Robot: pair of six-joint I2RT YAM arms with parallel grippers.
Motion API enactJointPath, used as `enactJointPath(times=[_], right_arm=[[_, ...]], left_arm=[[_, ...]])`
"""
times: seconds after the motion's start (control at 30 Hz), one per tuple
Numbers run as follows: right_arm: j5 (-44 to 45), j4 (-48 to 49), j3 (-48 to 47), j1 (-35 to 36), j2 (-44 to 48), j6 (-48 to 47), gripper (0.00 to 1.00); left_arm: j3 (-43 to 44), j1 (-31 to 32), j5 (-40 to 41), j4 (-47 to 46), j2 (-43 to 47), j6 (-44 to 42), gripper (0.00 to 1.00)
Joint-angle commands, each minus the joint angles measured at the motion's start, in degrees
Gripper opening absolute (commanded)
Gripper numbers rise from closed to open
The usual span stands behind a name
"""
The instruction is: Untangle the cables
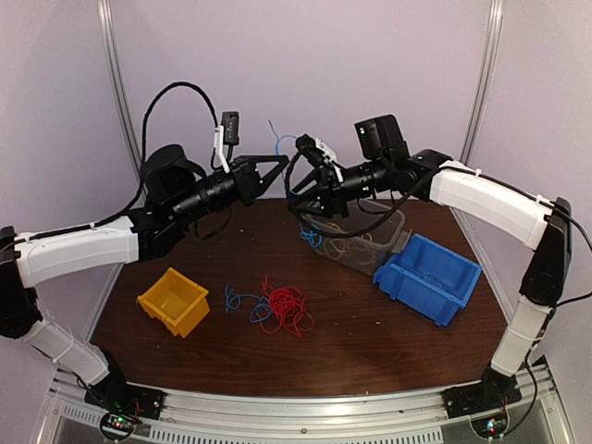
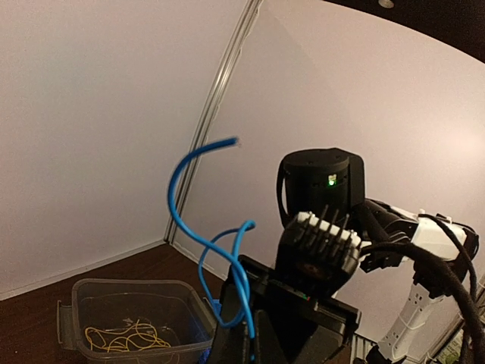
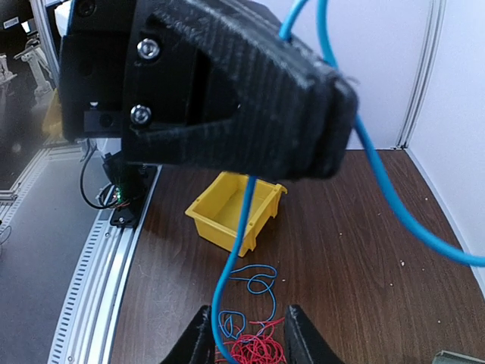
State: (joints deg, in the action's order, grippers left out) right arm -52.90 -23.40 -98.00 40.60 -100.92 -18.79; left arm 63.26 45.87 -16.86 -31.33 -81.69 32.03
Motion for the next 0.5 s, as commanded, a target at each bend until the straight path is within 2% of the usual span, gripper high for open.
enactJointPath(times=[0.0, 0.07, 0.1, 0.23, 0.27, 0.3, 0.33, 0.47], right_arm=[[-3.5, 1.7, 2.1, 0.1, 2.7, 0.4, 0.19], [-2.2, 2.6, 2.4, 0.2, 2.7, 1.7, 0.03], [-0.9, 2.8, 2.5, 0.1, 2.7, 2.1, 0.00], [1.2, 3.0, 4.3, -1.5, 4.3, 3.2, 0.00], [1.3, 2.9, 5.4, -2.3, 5.1, 3.2, 0.00], [1.5, 2.6, 6.4, -3.1, 6.0, 3.1, 0.00], [1.7, 1.9, 7.4, -4.1, 6.9, 2.8, 0.00], [2.1, -1.6, 11.3, -9.3, 10.5, 1.3, 0.00]], left_arm=[[1.4, 0.2, -0.5, -1.1, 0.3, -0.9, 0.00], [1.1, 0.3, -0.5, -1.4, 0.3, -1.0, 0.00], [1.0, 0.3, -0.4, -1.5, 0.3, -1.0, 0.00], [-0.6, 0.3, 1.7, -1.5, 0.9, -1.6, 0.01], [-1.1, 0.2, 2.7, -1.0, 1.1, -2.1, 0.08], [-1.8, 0.2, 3.8, -0.4, 1.3, -2.5, 0.20], [-2.4, 0.2, 5.7, 0.3, 1.5, -2.8, 0.27], [-5.2, 0.1, 9.5, 3.2, 1.7, -4.0, 0.44]])
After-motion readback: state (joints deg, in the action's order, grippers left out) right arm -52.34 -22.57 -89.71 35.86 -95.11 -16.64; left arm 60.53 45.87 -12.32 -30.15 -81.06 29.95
